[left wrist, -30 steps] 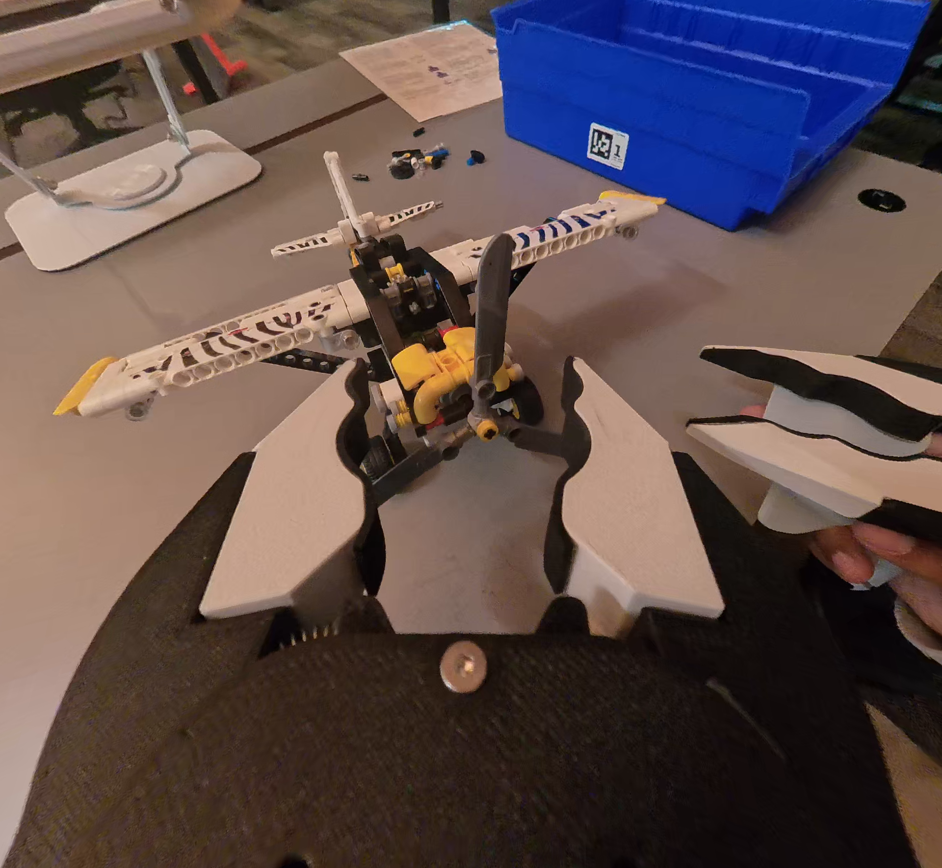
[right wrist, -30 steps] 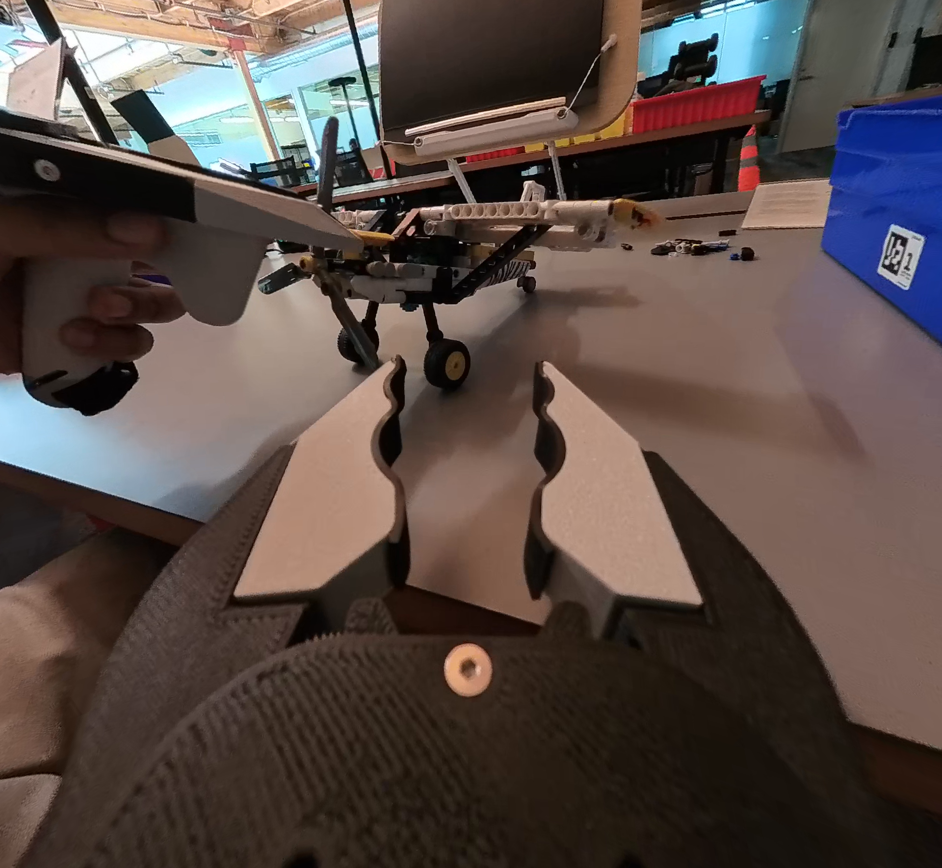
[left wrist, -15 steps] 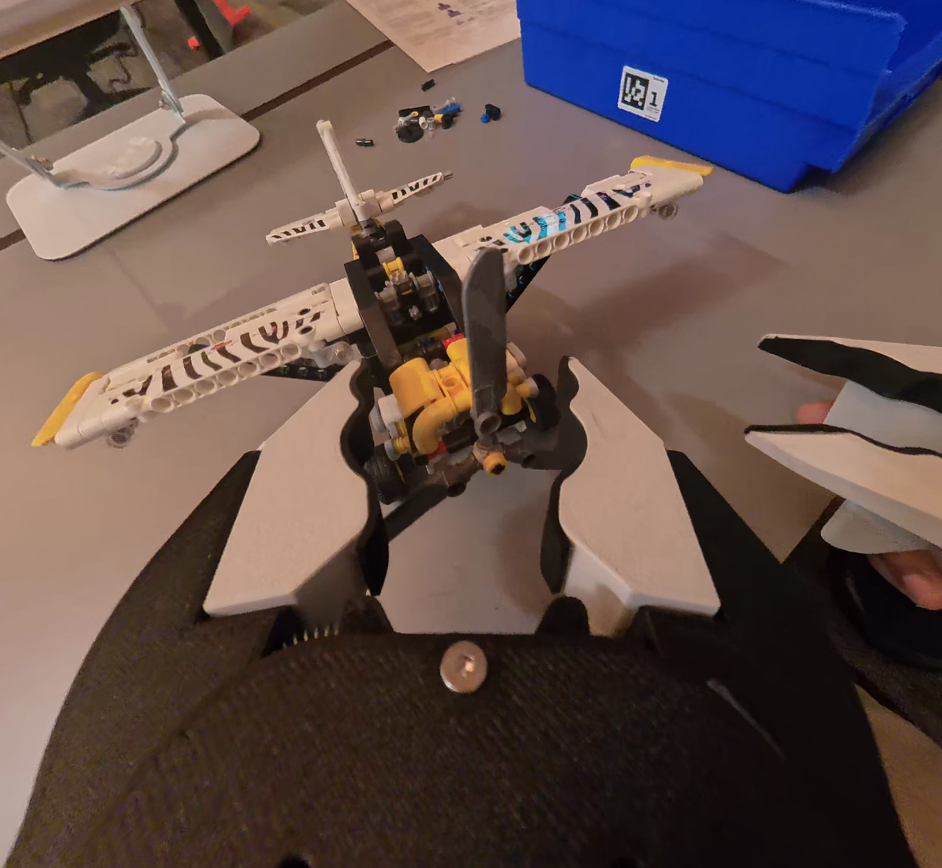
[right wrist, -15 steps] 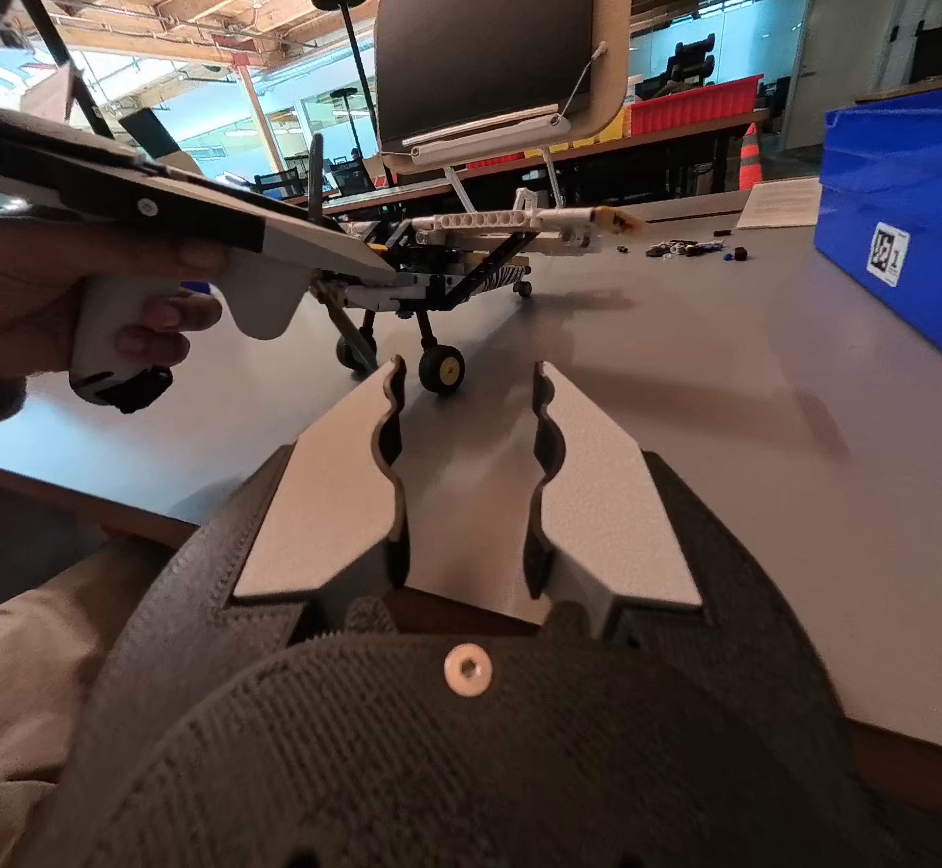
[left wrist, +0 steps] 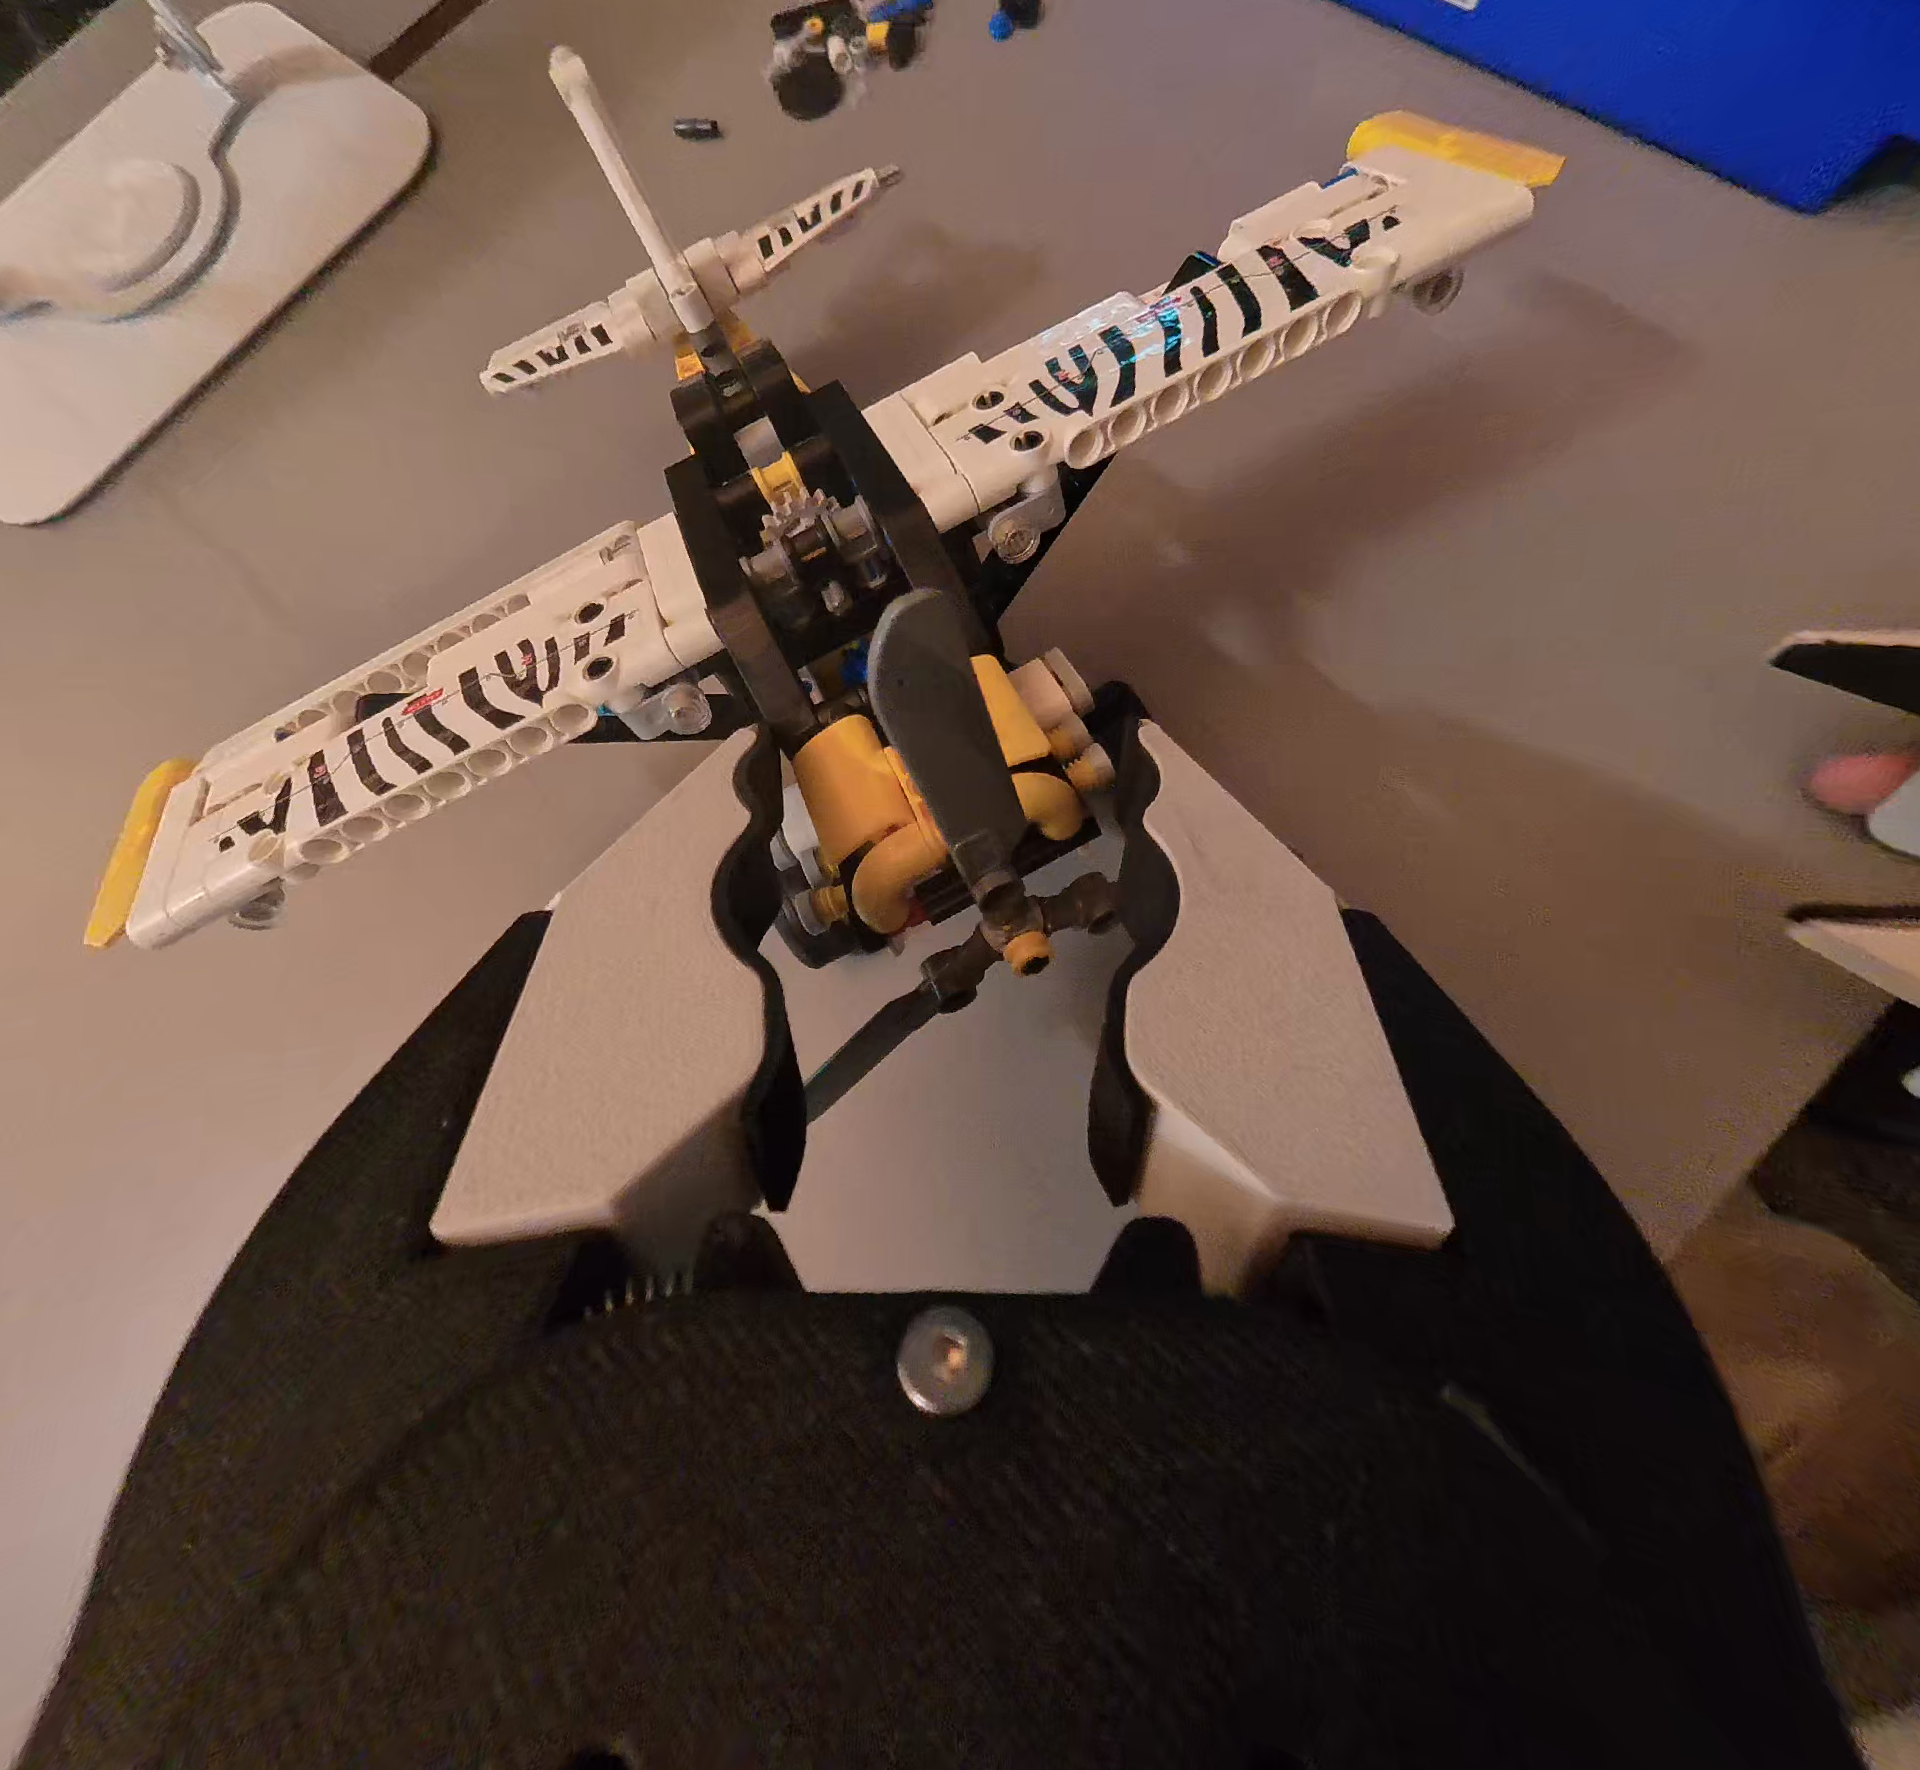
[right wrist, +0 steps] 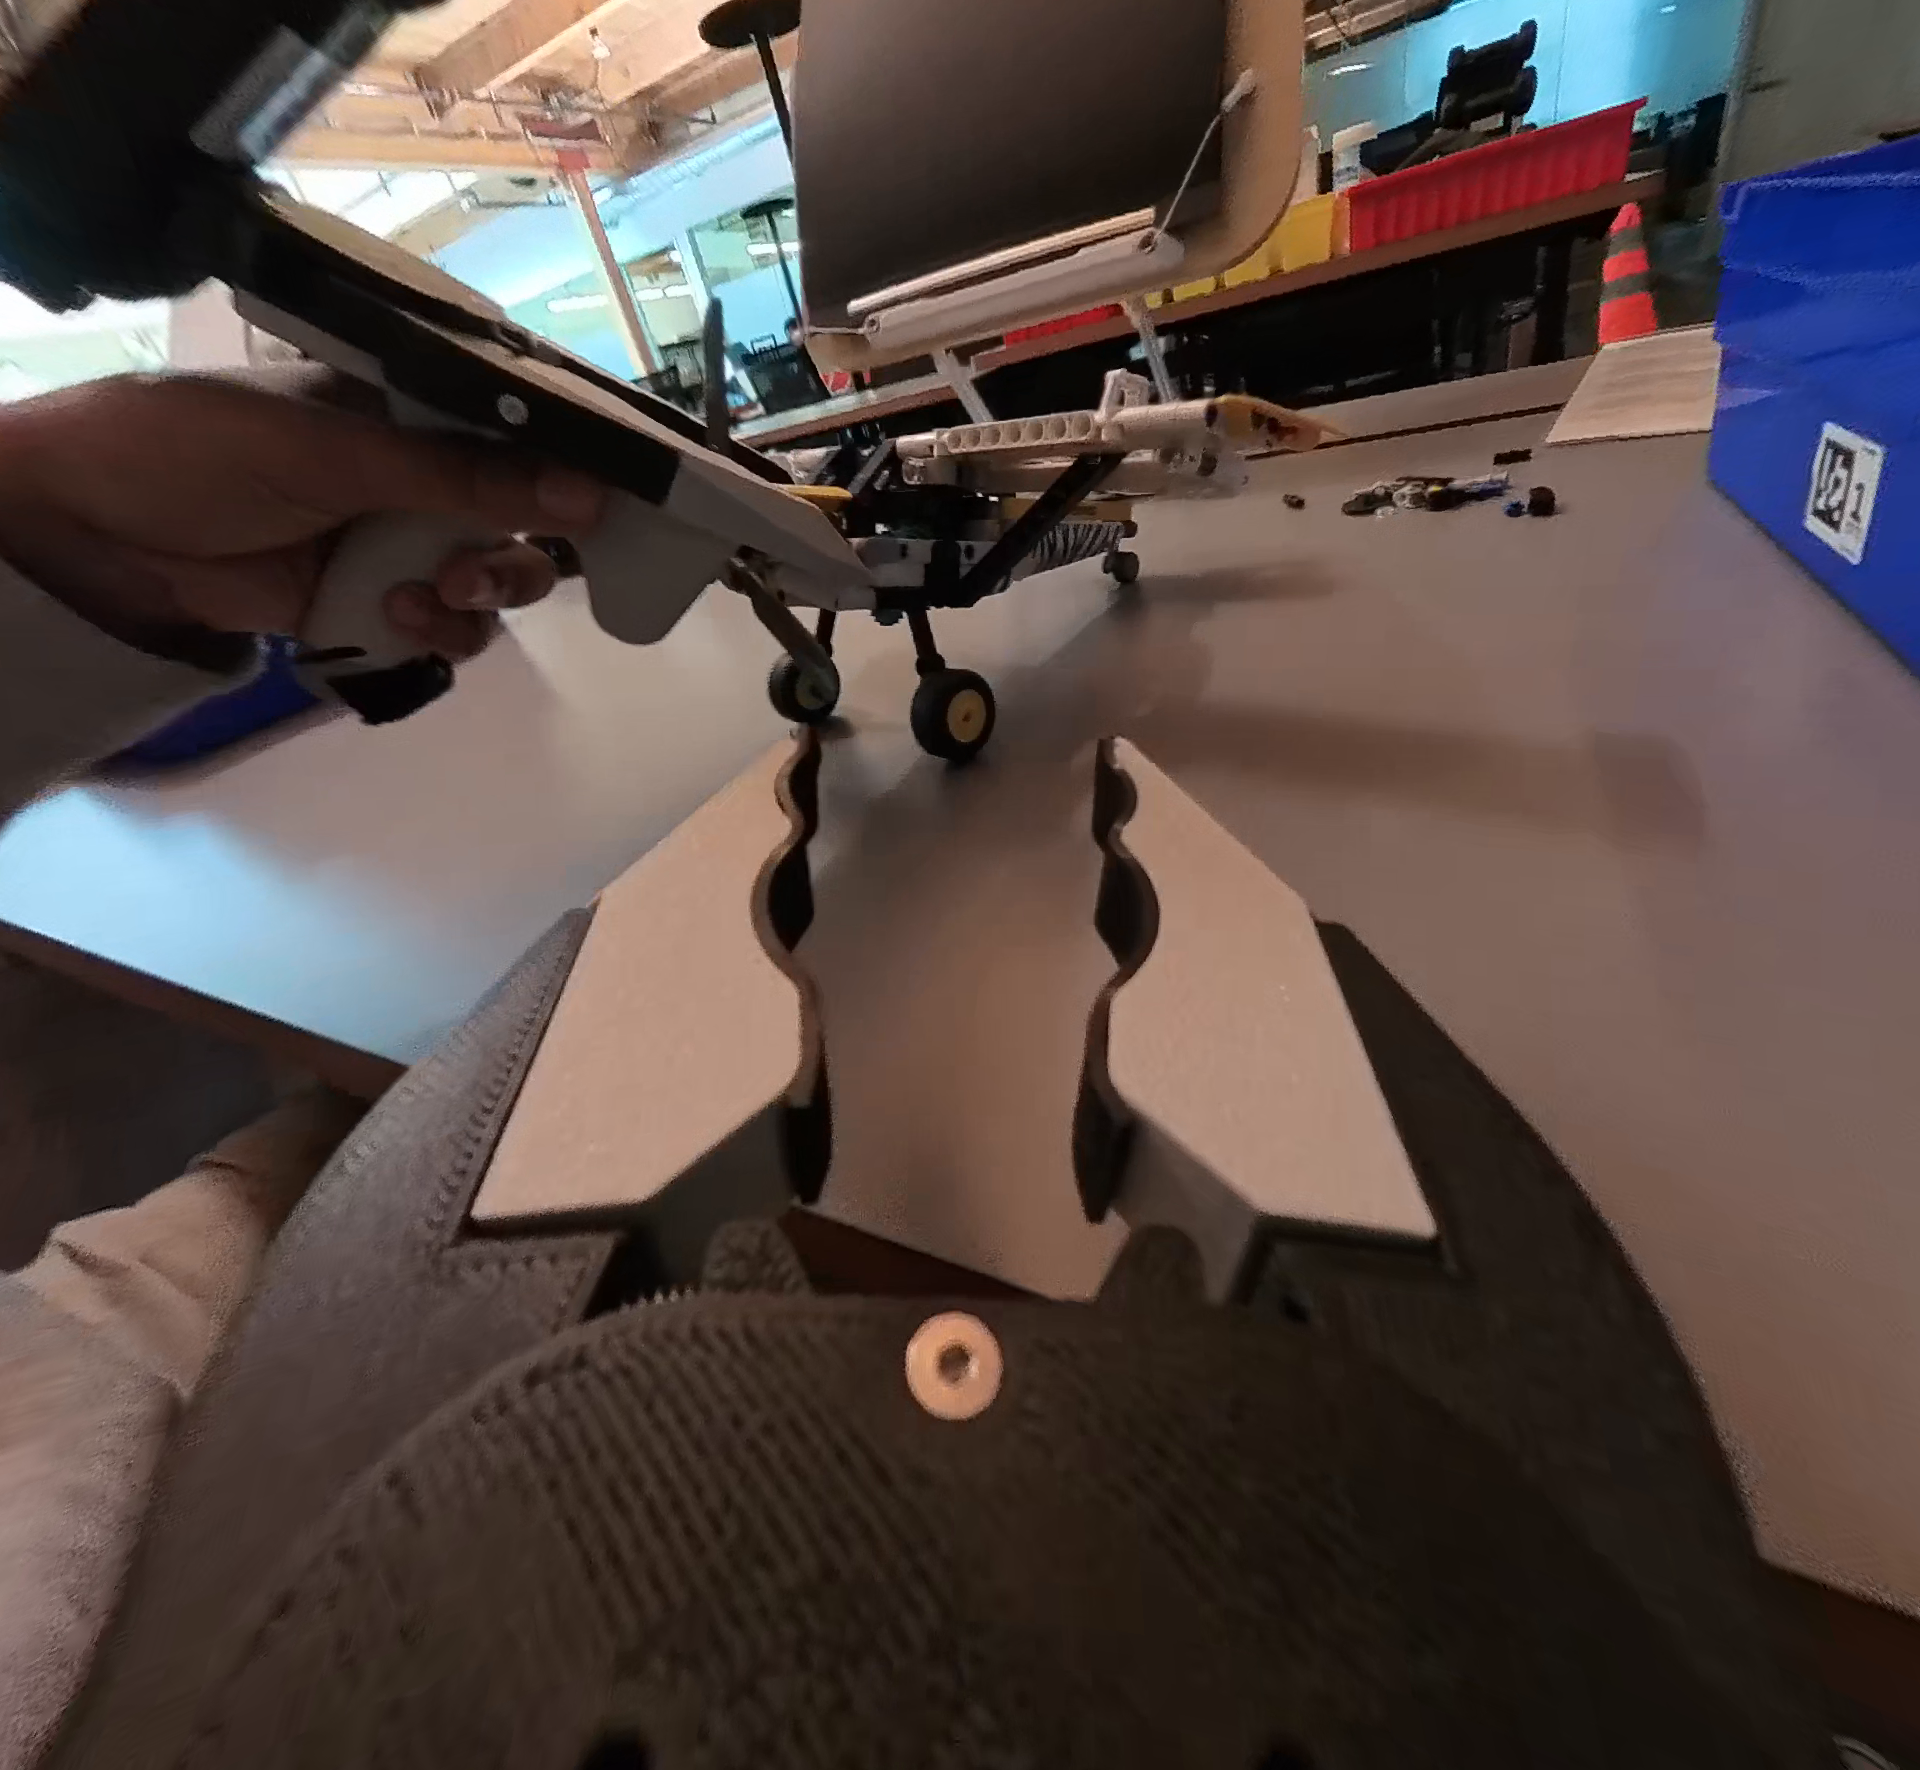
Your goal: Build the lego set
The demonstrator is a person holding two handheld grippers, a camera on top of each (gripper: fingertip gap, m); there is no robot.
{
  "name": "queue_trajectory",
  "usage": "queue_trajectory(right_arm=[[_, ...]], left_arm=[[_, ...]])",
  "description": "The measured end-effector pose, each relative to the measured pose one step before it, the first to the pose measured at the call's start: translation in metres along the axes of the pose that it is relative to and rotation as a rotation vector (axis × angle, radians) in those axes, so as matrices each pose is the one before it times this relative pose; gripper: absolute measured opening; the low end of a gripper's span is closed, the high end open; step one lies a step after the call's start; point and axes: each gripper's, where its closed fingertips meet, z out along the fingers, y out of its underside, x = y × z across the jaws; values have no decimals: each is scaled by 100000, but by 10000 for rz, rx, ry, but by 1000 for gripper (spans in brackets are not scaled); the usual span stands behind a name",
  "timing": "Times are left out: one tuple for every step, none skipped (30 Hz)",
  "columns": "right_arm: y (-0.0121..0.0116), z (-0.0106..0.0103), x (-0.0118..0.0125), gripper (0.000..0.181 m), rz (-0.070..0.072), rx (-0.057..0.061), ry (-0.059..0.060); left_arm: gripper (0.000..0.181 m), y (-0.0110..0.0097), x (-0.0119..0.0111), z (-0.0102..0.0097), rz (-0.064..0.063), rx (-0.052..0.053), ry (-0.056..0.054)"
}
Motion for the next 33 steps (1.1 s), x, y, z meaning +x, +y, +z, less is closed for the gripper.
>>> queue_trajectory(right_arm=[[-164,16,124,52,175,72,-27],[-72,32,127,52,112,25,-10],[-18,9,65,52,46,-7,-4],[10,-15,15,52,-12,-12,15],[15,-40,2,52,-49,7,49],[7,-60,-16,52,-61,21,64],[1,-39,-60,51,-60,26,60],[41,-25,-98,51,-52,14,43],[61,-2,-172,51,-46,-8,19],[74,2,-245,51,-49,-27,-13],[57,17,-313,51,-59,-36,-34],[-20,12,-345,51,-65,-14,-34],[-128,23,-365,51,-47,31,-42],[-236,48,-370,51,-13,64,-56],[-262,92,-366,51,8,63,-69],[-248,152,-349,51,-2,48,-73],[-197,189,-286,51,-58,-12,-50],[-183,246,-177,52,-136,-65,9],[-249,312,-85,54,-210,-87,63],[-312,372,-45,58,-244,-126,68],[-393,447,-152,63,-249,-164,-1],[-459,531,-179,70,-278,-206,-45],[-450,617,-100,79,-310,-265,-24],[-394,698,-30,89,-332,-330,-20],[-327,720,-22,99,-325,-366,-58],[-367,725,-12,109,-250,-291,-82],[-494,745,-122,115,-147,-156,-156],[-526,758,-385,119,-75,-82,-307],[-481,761,-472,120,-74,-15,-350],[-279,762,-309,122,-98,-32,-237],[43,674,-44,126,-194,-160,-72],[108,438,388,128,-295,-144,215],[24,79,890,129,-307,-11,539]], left_arm=[[62,-247,-240,399,-62,30,10],[62,-270,-193,349,-104,52,34],[62,-255,-147,262,-122,55,41],[62,-166,-89,192,-80,37,49],[62,-114,-77,92,-29,53,37],[61,-47,-8,-2,-5,62,56],[61,-20,35,-80,-5,90,68],[62,30,21,-160,-21,110,48],[63,70,10,-233,-42,99,38],[65,30,82,-342,-34,132,62],[66,-71,86,-444,-34,198,54],[67,-184,80,-511,-33,250,39],[67,-229,62,-571,-21,243,26],[68,-251,29,-616,8,240,13],[69,-288,-56,-663,17,256,-18],[69,-284,-126,-666,2,249,-30],[69,-226,-156,-629,-24,226,10],[70,-164,-121,-601,-57,183,73],[71,-139,-89,-580,-92,169,123],[73,-134,-51,-583,-108,171,165],[76,-157,20,-585,-104,164,204],[80,-211,63,-612,-90,167,200],[84,-291,71,-641,-52,197,177],[88,-350,19,-607,-33,222,123],[94,-310,-35,-515,-4,196,95],[102,-203,-53,-391,62,118,71],[109,-47,-124,-277,112,35,12],[115,63,-185,-177,124,-10,-18],[121,107,-115,-94,102,-18,26],[124,145,48,-26,53,-15,123],[125,117,85,50,-32,-6,143],[126,56,48,100,-74,11,119],[127,0,-79,102,-21,3,52]])
